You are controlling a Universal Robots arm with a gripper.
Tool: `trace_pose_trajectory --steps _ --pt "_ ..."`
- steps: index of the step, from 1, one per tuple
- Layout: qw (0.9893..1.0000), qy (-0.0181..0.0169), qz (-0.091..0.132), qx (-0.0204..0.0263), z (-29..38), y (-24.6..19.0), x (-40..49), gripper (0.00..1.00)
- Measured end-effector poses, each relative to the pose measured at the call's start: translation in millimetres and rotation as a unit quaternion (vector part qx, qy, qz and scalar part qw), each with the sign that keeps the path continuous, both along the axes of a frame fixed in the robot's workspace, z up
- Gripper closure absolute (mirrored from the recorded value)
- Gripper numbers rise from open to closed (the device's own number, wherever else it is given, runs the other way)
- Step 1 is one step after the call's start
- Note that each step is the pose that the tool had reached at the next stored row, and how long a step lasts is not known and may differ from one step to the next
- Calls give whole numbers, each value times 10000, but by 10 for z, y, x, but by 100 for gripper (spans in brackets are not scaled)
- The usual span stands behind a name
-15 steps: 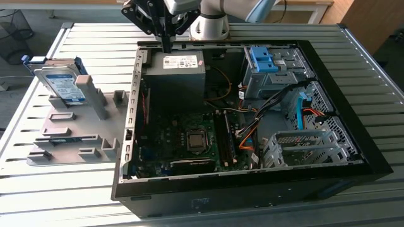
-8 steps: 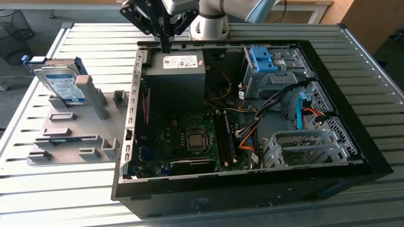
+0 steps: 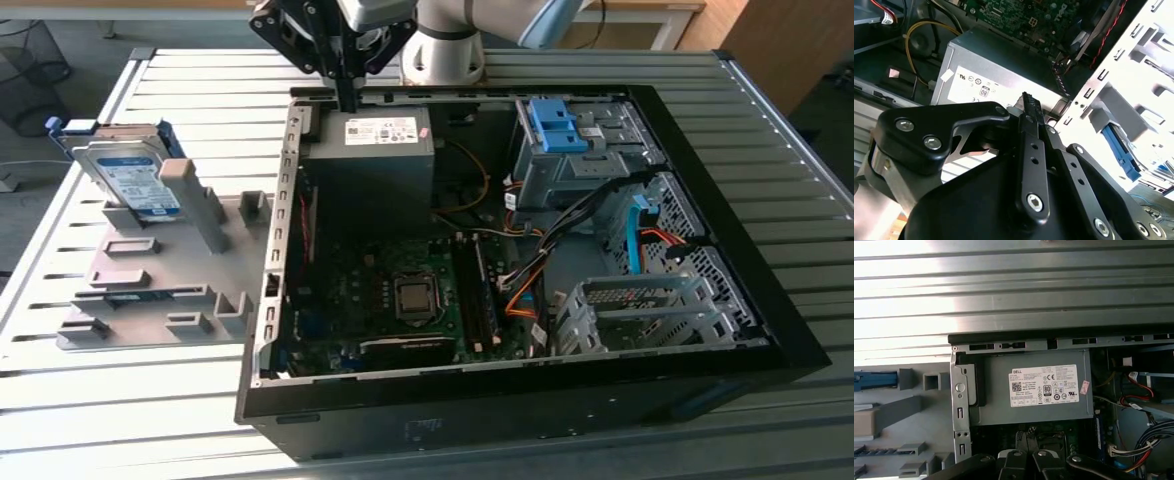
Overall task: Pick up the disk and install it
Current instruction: 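Reach for the disk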
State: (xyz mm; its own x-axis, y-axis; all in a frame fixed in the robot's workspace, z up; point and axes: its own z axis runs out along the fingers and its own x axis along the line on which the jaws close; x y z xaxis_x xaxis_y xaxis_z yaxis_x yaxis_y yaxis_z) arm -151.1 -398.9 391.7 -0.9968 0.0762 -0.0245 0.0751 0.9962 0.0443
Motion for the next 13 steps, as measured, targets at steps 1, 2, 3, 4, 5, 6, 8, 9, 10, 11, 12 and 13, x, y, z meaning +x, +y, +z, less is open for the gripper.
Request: trace_pose_trajectory --steps 1,2,3,4,5,6,8,9,10,11,12,13 --pt "10000 0 0 0 0 0 -3 89" --pt "10000 0 0 0 0 0 -6 89" --pt "10000 0 0 0 0 0 -9 89" --pt "10000 0 0 0 0 0 -12 89" --pt "10000 0 0 0 -1 0 -15 89" --pt "10000 0 0 0 -1 0 -19 89" --pt "10000 0 0 0 -1 0 -26 89" --pt "10000 0 0 0 -1 0 -29 89" --pt "10000 0 0 0 -1 0 -33 89" --pt "10000 0 0 0 -1 0 -36 89" --pt "10000 0 0 0 -1 0 -40 89" --pt "10000 0 0 0 -2 0 -44 89"
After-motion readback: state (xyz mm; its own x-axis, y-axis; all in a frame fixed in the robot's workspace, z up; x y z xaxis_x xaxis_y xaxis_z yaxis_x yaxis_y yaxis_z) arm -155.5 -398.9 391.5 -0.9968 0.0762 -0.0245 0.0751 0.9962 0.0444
